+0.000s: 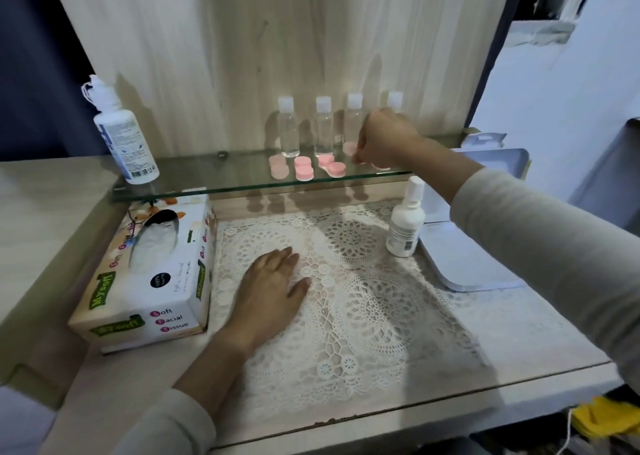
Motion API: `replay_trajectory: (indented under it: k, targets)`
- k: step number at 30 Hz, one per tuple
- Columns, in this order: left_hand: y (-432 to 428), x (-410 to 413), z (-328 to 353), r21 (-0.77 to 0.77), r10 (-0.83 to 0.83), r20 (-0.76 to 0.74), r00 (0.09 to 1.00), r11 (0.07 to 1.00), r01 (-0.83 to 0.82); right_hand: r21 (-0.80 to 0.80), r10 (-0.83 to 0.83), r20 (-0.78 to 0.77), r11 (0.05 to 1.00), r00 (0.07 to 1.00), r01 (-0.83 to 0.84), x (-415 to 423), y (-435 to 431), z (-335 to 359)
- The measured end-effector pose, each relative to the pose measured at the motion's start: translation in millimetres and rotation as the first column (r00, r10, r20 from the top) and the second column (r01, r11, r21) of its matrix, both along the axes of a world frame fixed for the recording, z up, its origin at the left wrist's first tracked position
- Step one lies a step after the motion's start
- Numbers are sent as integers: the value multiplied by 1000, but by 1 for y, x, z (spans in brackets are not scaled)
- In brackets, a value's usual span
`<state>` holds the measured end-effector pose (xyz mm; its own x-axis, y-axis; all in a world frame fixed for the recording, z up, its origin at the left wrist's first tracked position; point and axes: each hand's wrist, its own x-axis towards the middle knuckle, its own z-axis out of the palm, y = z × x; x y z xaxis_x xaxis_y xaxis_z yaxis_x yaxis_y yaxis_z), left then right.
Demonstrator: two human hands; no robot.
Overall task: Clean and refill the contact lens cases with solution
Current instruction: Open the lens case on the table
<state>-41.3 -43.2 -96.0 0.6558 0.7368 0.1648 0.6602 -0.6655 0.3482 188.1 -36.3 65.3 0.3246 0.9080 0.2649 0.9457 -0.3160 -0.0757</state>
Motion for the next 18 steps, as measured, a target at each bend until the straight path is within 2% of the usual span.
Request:
replay_trajectory:
  k: [7,18]
  targets:
    - [0,0,-1,8,3,18,1000,1000,-4,-29,14,129,1000,992,-10,-7,7,-8]
    - [-2,0,-1,-4,10,22,1000,1000,-10,-21,5,-46,1000,999,-6,8,4,-1]
